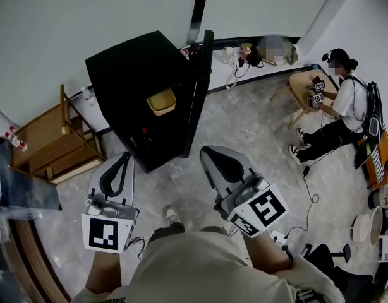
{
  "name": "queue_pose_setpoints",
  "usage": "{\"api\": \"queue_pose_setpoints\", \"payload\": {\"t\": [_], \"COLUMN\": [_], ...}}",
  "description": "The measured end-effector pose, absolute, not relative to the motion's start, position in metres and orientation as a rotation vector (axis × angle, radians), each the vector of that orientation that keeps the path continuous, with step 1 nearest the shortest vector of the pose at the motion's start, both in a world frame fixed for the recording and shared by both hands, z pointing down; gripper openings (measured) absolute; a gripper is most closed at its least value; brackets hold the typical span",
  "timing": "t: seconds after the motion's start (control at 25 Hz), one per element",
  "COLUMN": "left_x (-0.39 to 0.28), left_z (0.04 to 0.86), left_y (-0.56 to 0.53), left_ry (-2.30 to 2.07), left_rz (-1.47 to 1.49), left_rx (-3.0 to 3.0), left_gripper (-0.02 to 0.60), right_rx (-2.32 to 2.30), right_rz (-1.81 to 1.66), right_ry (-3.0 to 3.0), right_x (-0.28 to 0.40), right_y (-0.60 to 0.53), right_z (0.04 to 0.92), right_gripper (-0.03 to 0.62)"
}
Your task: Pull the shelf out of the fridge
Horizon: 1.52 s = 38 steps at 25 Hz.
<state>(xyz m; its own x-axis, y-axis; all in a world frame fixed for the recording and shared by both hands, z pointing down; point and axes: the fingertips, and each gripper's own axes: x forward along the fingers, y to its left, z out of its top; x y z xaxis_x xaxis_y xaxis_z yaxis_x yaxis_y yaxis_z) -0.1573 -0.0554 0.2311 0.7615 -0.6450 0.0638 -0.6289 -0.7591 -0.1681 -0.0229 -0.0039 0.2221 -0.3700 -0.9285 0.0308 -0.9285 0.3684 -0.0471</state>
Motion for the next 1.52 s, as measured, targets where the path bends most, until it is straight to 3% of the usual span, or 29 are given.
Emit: {"api": "queue_pose_setpoints", "payload": {"t": [0.56,1.52], "left_x": [-0.159,-0.075], "left_z": [0.241,0.269], "left_y": [-0.097,-0.137], "left_ry": [1.086,1.617], "left_rz": [-0.184,-0.303], "left_rx": [-2.828,-2.634], "left_gripper": [0.008,0.008], "right_rx": [-1.765,-1.297], "right_rz": [-0.095,-0.214], "right_ry": [2.614,2.912], "right_x": [-0.018,0.078], "right_y": [-0.060,-0.142], "right_z": [0.234,0.273], "right_gripper": [-0.011,-0.011]}}
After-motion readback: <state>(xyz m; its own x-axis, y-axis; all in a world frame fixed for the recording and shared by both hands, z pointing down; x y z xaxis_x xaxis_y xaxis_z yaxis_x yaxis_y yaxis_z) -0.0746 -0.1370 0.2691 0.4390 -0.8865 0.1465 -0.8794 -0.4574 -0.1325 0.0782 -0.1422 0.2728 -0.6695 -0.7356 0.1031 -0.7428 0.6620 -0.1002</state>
